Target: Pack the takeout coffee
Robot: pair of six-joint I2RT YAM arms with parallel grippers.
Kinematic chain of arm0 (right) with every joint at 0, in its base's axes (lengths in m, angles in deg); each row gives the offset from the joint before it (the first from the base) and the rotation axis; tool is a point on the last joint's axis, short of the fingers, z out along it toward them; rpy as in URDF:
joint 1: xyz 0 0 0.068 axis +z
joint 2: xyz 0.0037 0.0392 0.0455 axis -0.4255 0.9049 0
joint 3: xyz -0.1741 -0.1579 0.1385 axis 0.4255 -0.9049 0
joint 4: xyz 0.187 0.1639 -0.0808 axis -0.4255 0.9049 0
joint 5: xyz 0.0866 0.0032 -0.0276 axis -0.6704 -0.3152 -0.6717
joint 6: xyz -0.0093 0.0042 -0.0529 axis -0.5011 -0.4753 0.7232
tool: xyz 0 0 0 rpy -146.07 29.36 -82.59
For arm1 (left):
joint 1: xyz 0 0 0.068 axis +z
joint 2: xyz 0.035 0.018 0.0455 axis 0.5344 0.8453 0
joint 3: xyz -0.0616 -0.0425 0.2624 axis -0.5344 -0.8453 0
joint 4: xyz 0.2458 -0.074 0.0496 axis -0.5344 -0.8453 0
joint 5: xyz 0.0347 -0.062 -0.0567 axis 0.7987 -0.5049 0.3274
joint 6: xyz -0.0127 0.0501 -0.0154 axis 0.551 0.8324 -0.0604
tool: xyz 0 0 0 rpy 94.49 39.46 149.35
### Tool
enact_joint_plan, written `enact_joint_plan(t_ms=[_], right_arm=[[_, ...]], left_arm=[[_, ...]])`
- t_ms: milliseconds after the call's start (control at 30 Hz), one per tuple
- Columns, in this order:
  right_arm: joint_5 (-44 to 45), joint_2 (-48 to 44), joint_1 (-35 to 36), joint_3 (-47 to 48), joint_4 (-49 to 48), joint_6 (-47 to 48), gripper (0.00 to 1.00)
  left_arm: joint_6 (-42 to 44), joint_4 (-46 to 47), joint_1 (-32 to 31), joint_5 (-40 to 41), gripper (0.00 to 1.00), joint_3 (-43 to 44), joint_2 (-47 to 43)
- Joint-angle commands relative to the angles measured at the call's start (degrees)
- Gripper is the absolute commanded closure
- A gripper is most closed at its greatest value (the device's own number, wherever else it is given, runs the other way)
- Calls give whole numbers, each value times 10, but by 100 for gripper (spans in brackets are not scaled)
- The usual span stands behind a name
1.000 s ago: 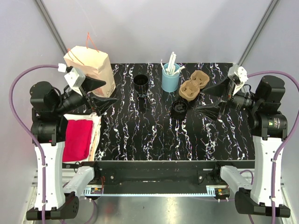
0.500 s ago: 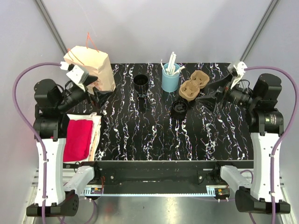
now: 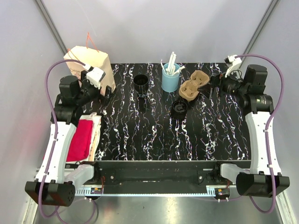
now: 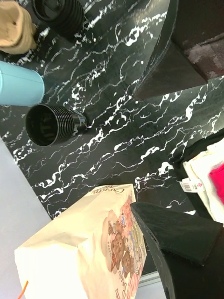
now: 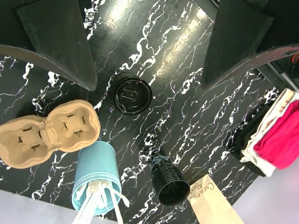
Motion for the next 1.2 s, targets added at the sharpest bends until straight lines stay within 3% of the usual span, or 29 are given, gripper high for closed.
enact_joint_plan(t_ms=[0, 167, 267, 533, 967, 1100, 1167], right_arm=[[8, 3, 4, 15, -17, 8, 0], [30, 17, 3, 29, 9, 16, 0], [25, 18, 3, 17, 19, 22, 0], [23, 21, 3, -15, 54, 62, 0], [-10, 18, 3, -46, 41, 68, 0], [-12, 16, 3, -49, 41, 71, 0], [-11, 15, 3, -50, 41, 73, 0]], left_arm=[[31, 75, -11, 11, 1, -8, 22], [117, 152, -49, -57, 1, -22, 65], [155, 169, -73, -80, 1, 15, 120], [168, 119, -108, -125, 1, 154, 300], [207, 41, -127, -165, 2, 298, 467], [214, 21, -135, -156, 9, 326, 497], [218, 10, -138, -156, 18, 340, 514]])
